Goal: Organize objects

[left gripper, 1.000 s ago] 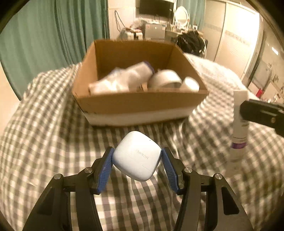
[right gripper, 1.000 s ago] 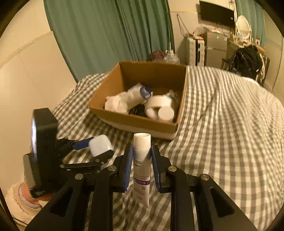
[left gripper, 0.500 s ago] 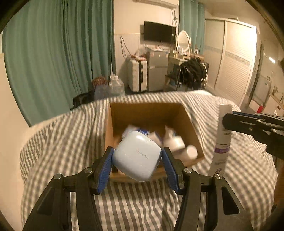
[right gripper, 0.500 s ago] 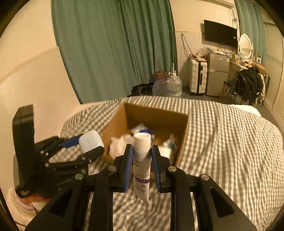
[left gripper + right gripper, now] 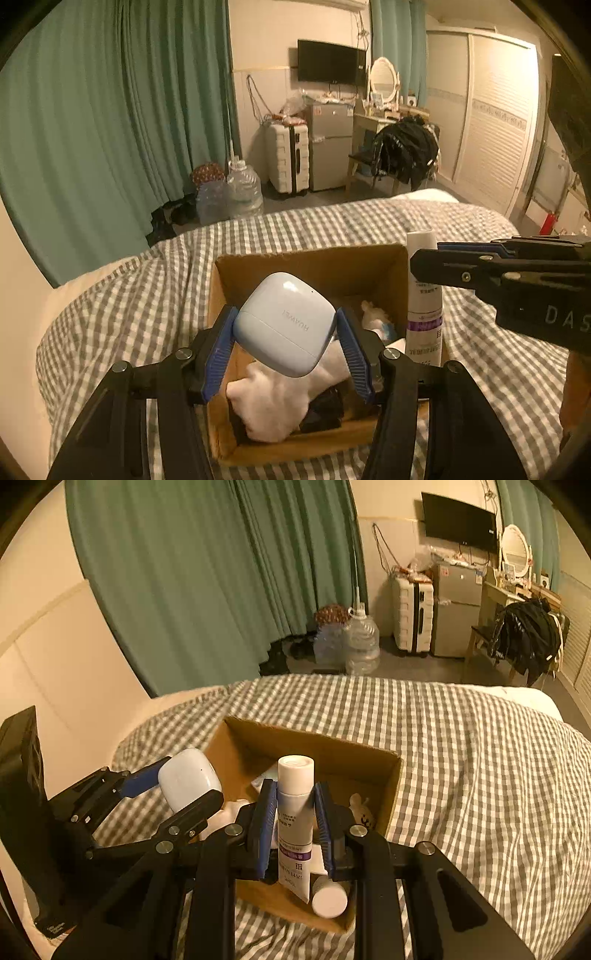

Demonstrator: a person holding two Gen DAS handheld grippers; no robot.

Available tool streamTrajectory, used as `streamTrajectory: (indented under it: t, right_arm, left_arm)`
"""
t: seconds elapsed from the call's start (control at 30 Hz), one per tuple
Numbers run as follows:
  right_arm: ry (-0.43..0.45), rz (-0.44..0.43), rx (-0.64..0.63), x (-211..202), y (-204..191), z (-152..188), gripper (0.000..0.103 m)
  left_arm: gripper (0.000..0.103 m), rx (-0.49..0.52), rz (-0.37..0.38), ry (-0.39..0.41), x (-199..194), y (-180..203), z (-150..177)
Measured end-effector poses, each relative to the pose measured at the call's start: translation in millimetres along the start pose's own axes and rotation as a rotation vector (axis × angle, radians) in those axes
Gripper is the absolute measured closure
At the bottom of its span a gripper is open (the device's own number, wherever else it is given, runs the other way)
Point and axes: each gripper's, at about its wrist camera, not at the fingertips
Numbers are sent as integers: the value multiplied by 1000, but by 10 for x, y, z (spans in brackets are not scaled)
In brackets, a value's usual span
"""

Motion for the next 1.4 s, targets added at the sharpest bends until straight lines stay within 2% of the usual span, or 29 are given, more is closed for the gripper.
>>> streamTrajectory:
  t: [0.23, 0.33, 0.63, 0.67, 0.7, 0.73, 0.77, 0.9, 0.97, 1.07, 1.3, 1.4]
  right_arm:
    - [-79, 28, -13, 522, 119, 10, 82]
    - [-86, 28, -4, 634, 190, 16, 82]
    - [-70, 12, -1, 611, 181, 48, 81]
    - [-61, 15, -4, 588, 165, 37, 75]
    - [-55, 17, -5, 569, 153, 33, 70]
    - [-39, 24, -7, 530, 137, 28, 58]
    - [-24, 32, -10, 504, 138, 24, 50]
    - [34, 48, -16, 337, 95, 14, 49]
    - [64, 56, -17, 241, 70, 21, 43]
    - [125, 97, -28, 65, 40, 47, 40]
    - [255, 145, -33, -426, -103, 212, 29]
    - [308, 185, -53, -604, -218, 375, 19]
  left_arm:
    - [47, -4, -6, -82, 468, -57, 76]
    - [47, 1, -6, -106, 594, -68, 145]
    - [44, 25, -14, -113, 596, -7, 204]
    - [39, 24, -14, -109, 595, -6, 196]
    - [36, 22, -20, -93, 551, -2, 198]
    - [28, 21, -26, -83, 531, 6, 175]
    - [23, 19, -31, -70, 491, 7, 169]
    - [23, 20, -27, -35, 309, 30, 130]
    - [19, 25, -38, -13, 216, 21, 116]
    - [14, 28, -53, 26, 57, 5, 126]
    - [4, 18, -88, 182, -503, -118, 186]
    - [3, -1, -96, 237, -726, -200, 225]
Point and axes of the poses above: each gripper's, at about its wrist camera, not at the fingertips, and x roughly the way its jaws point, y to its right, z to its underside, and after that the axes turned 4 degrees about -y, right-handed
